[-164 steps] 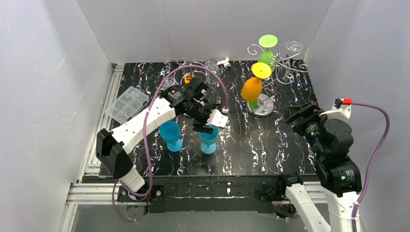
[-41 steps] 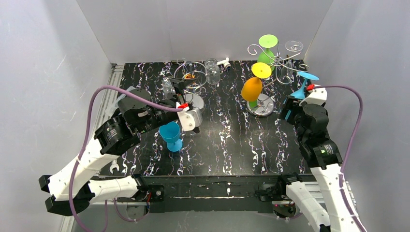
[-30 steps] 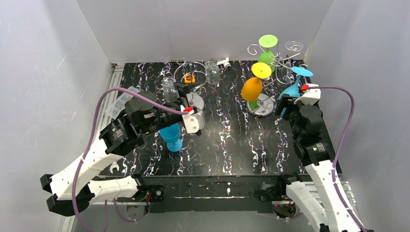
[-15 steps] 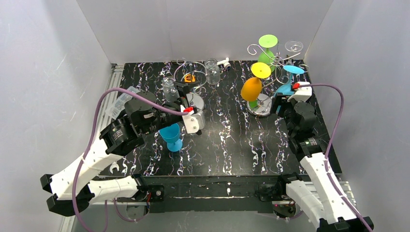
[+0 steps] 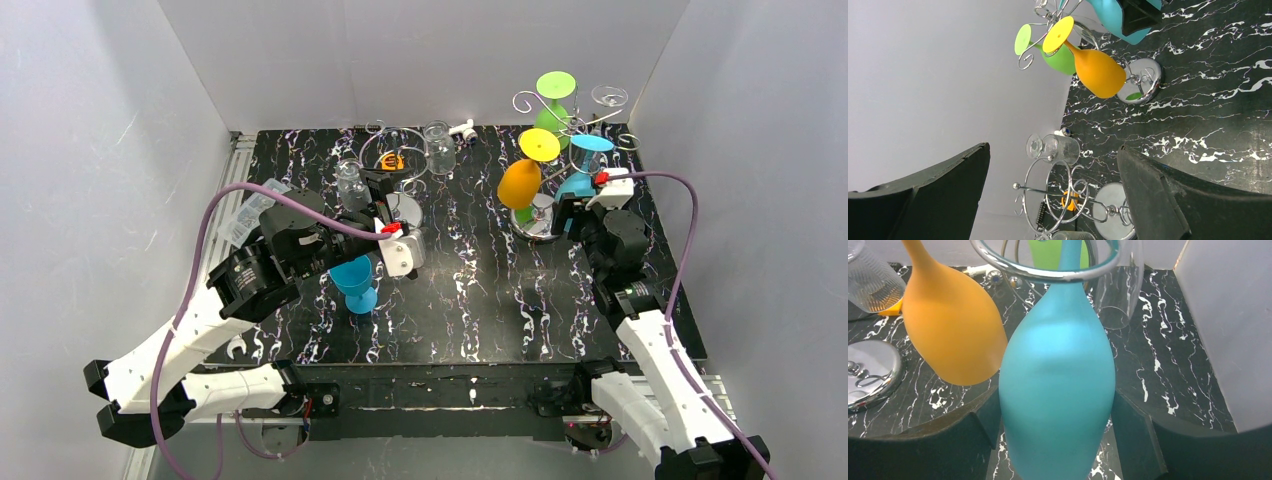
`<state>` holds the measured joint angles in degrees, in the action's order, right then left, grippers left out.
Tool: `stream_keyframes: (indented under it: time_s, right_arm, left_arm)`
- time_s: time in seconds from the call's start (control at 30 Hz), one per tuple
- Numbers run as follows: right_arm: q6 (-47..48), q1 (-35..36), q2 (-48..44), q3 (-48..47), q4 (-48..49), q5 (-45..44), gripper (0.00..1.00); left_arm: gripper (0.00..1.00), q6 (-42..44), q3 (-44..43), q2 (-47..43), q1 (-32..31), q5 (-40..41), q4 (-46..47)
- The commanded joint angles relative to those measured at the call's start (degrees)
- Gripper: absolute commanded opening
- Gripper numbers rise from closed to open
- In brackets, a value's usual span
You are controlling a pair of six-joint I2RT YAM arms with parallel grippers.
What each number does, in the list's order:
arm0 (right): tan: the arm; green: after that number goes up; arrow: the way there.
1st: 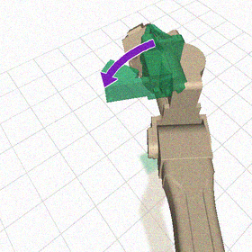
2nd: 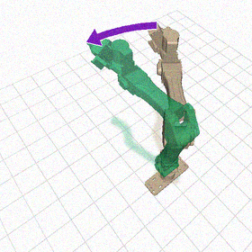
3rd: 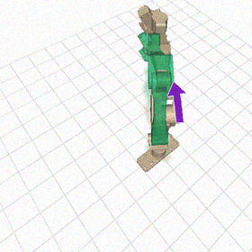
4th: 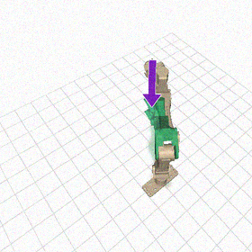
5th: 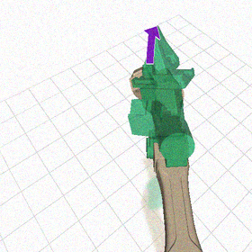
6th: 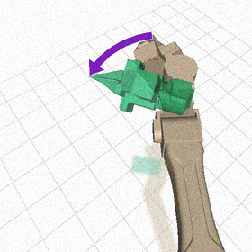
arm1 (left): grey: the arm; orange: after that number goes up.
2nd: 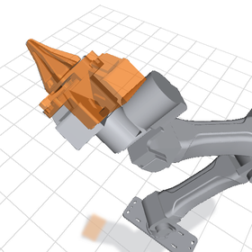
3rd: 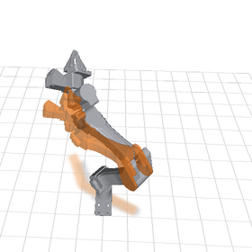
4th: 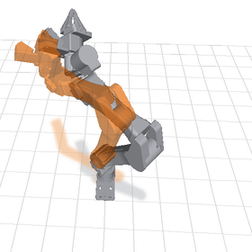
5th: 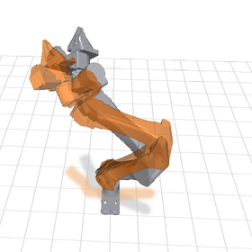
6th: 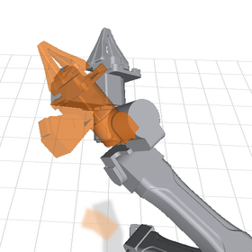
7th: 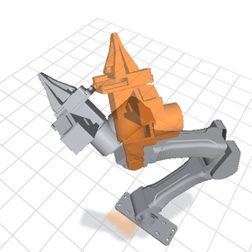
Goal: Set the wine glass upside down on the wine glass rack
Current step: Turn the wine glass upside down at the wine rack.
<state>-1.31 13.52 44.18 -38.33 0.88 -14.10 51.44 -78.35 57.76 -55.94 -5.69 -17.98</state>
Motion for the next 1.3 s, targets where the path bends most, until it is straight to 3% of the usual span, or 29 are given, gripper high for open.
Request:
stream_keyframes:
  time_s: [0.0, 0.37, 0.7, 0.93, 1.27]
  right_arm:
    - [1.13, 0.1, 0.26, -0.39, 5.5, 1.86, 0.46]
    - [0.82, 0.1, -1.23, 0.99, 4.34, 4.92, 0.46]
    - [-3.87, 0.11, -8.23, 2.82, -0.36, 1.49, 0.47]
    - [-7.39, 0.1, -10.52, 3.24, -4.78, -1.37, 0.54]
    - [-11.39, 0.1, -12.06, 2.91, -5.75, -0.36, 0.56]
  left_arm:
    - [0.98, 0.17, 0.59, -0.71, 0.06, 0.33, 1.35]
    - [0.98, 0.71, 1.19, -0.92, 0.04, 0.6, 1.97]
    - [0.98, 0.9, 1.9, -0.89, 0.05, 0.34, 2.77]
    - [0.98, 0.79, 1.82, -0.63, 0.08, -0.02, 3.04]
    - [0.98, 0.91, 1.69, -0.7, 0.08, 0.14, 2.77]
